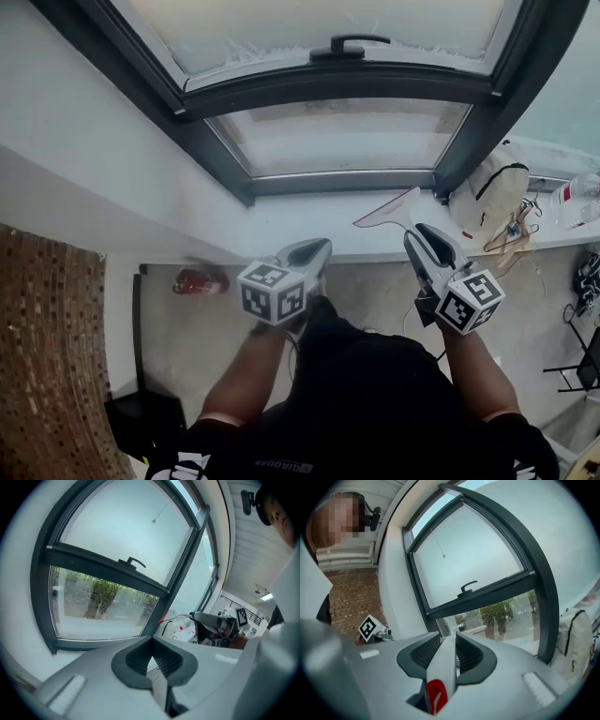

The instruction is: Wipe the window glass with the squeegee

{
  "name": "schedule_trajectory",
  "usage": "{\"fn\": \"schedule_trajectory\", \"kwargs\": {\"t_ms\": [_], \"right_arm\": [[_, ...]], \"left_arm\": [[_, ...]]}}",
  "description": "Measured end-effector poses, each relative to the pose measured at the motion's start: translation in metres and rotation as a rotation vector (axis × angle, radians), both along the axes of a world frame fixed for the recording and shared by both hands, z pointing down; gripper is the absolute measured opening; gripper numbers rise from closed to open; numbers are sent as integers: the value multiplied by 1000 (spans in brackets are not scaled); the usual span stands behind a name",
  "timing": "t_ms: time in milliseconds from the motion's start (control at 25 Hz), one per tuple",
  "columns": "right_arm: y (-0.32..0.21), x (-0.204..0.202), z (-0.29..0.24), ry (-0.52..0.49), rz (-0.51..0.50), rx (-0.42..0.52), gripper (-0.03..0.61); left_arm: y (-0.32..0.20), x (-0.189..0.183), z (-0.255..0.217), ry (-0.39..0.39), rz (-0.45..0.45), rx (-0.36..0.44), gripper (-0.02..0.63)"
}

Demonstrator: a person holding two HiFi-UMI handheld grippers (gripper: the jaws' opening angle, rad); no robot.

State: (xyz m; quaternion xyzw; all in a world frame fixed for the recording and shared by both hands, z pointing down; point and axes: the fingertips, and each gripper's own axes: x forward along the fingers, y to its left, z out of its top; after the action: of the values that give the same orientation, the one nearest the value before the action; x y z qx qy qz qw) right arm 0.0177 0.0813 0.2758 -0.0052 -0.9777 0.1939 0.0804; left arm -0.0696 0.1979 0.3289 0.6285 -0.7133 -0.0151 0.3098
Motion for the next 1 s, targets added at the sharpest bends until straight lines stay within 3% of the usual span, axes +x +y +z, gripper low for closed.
{"fn": "schedule_trajectory", "kwargs": {"t_ms": [200,360,560,760,1000], "right_arm": [[20,35,-6,-30,-53,40,127],[40,60,-15,-48,-98,38,127],[58,85,-30,-56,-104,52,127],[80,97,-43,-53,-79,103,127],[117,92,-36,-15,-42,95,127]], "left_arm": [[12,53,-7,-16,-36,25,0],[30,81,-17,-44,-39,-8,0],[52,86,-31,-82,-48,-11,0],[64,95,-37,-83,9,-18,0],[95,95,-48,-95,68,-13,0]]}}
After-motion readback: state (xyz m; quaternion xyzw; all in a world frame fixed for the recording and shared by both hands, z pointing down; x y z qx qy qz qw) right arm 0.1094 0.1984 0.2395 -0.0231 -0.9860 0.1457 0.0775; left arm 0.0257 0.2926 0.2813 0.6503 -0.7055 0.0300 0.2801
